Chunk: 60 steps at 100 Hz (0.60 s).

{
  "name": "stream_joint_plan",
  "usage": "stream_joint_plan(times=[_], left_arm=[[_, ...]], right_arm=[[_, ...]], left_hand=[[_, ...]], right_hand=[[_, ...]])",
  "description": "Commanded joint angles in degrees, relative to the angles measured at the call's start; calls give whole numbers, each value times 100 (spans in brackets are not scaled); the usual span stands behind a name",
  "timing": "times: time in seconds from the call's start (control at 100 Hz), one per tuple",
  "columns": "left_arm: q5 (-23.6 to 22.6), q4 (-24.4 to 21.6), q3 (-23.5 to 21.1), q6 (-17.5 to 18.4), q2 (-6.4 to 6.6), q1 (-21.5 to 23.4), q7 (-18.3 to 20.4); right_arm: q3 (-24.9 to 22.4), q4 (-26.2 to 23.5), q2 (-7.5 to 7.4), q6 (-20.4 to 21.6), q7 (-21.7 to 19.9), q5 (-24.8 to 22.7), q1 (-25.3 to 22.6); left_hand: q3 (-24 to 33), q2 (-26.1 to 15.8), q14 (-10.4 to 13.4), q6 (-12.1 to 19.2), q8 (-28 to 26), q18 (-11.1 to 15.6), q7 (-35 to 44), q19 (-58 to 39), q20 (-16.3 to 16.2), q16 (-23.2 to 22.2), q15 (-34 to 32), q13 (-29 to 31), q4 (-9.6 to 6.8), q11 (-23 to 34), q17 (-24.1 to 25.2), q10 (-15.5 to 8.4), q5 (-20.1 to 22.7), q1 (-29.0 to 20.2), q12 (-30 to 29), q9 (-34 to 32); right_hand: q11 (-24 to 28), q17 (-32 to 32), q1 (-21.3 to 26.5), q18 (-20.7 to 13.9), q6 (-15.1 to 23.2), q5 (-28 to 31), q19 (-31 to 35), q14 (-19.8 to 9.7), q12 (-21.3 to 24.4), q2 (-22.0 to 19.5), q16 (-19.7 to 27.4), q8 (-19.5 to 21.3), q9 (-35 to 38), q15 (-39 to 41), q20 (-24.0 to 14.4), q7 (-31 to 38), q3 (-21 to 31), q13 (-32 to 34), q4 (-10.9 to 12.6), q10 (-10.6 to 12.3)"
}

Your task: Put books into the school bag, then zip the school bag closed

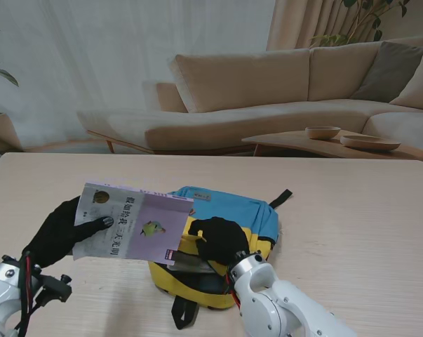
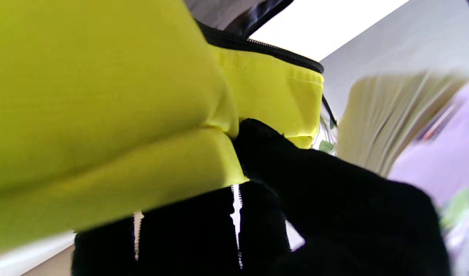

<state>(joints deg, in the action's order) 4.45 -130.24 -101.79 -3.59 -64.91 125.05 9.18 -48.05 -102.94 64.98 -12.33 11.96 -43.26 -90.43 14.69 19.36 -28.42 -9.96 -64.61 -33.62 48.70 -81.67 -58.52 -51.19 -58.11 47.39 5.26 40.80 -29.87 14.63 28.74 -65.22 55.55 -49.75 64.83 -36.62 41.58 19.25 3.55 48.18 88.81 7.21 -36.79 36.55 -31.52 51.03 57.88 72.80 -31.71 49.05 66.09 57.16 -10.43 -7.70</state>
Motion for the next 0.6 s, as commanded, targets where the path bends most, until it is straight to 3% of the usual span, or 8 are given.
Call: stream_joint_plan(times=[0.0, 0.41, 0.59], left_arm=[[2, -170, -56, -61, -5, 131, 165], [-263, -250, 21, -775, 95, 267, 594], [-372, -152, 164, -1184, 123, 122, 674]], right_arm=[[-59, -110, 90, -71, 2, 35, 59], [-103, -222, 262, -502, 497, -5, 387], [-168, -309, 279, -479, 593, -54, 438]], left_hand=[[762, -970, 5, 1263, -1074, -41, 1276, -407, -189, -138, -412, 275, -311, 795, -149, -411, 1014, -875, 325, -314], [740, -1006, 13, 1236, -1075, -25, 1245, -442, -182, -143, -444, 276, -357, 793, -180, -392, 971, -875, 318, -289], [735, -1020, 20, 1234, -1076, -3, 1237, -451, -176, -141, -450, 269, -372, 792, -187, -395, 952, -875, 316, -268]], right_hand=[[336, -14, 771, 31, 921, 602, 318, -150, -196, -470, -71, 1098, -11, 155, -95, 1843, 369, 210, 593, 16], [358, 29, 782, 38, 913, 514, 361, -128, -360, -548, -108, 1170, -94, 236, -167, 1853, 306, 138, 554, -19], [337, 97, 782, 28, 951, 520, 342, -101, -400, -594, -121, 1209, -144, 235, -185, 1865, 229, 48, 534, -10]])
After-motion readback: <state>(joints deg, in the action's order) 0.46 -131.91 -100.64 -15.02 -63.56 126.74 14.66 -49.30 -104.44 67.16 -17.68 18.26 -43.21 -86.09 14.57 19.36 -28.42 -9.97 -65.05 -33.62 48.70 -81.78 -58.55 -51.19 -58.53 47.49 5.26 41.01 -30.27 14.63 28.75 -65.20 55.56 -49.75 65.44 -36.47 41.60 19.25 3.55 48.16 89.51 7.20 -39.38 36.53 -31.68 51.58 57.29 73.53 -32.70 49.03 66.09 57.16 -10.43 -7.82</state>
